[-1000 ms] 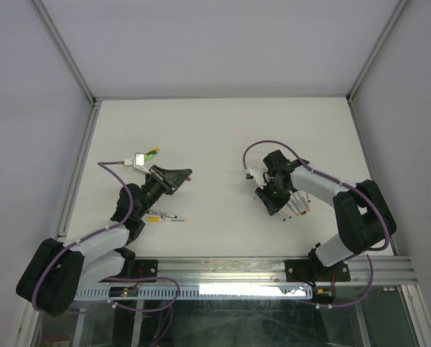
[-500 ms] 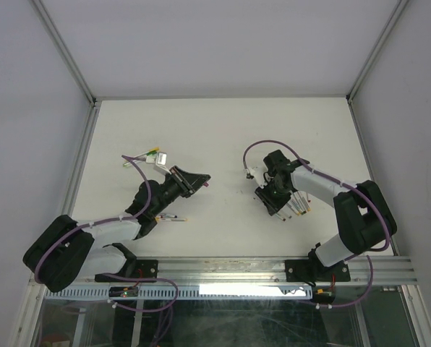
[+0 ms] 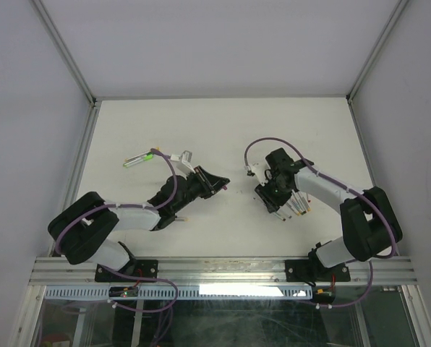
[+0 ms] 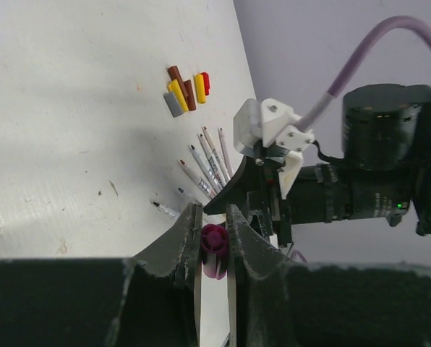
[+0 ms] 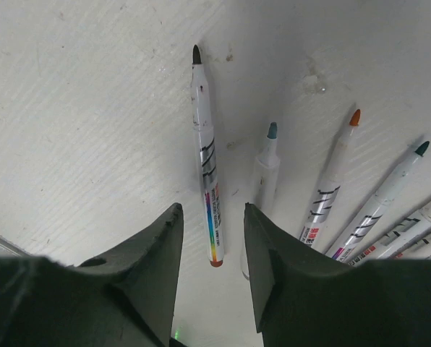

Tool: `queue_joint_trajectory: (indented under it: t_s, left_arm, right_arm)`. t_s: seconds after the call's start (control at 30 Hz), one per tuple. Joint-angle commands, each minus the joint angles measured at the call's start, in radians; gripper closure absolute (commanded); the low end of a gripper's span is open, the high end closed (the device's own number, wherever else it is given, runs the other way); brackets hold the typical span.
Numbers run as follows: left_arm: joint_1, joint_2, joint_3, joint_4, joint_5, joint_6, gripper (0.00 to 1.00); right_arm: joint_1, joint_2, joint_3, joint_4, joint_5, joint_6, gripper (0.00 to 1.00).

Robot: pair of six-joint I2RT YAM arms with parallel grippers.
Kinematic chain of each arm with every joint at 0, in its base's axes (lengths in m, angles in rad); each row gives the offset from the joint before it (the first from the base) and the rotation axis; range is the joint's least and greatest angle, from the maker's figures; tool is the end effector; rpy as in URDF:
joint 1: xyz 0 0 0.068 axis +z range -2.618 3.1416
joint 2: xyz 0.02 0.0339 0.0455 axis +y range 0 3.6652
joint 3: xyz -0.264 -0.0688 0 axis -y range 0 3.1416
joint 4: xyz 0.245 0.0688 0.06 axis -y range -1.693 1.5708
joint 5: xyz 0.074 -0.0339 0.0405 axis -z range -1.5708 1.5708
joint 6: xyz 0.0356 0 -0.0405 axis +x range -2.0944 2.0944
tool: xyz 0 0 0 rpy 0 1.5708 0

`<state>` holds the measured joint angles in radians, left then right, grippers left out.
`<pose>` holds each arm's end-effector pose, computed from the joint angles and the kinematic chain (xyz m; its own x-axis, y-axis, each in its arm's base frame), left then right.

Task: Open the pen caps
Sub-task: Place the pen at the center of the board, then place the pen cap at the center of the board.

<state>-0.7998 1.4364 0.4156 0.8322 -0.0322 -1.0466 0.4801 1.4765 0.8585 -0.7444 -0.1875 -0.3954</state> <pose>0.1900 -0.1939 0.1771 -0.6669 -0.5553 -0.4969 0.2347 0.4764 -0.8474 0.2206 0.1223 0.1767 -0.6128 -0.7458 -0.2612 -0.7846 0.6137 0.0886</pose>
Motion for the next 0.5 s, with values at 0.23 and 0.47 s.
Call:
queue_joint_trajectory:
  t_s: [0.23,0.47]
  left_arm:
    - [-0.078,0.176,0.165,-0.082,-0.096,0.034,1.00]
    - [-0.105,0.274,0.292,-0.219,-0.122,0.030,1.00]
  right_arm:
    - [-0.038,-0.117,0.021,0.023,-0.060,-0.014,0.54]
    - [-0.078,-0.183,0.022,0.032,-0.091,-0.014,0.52]
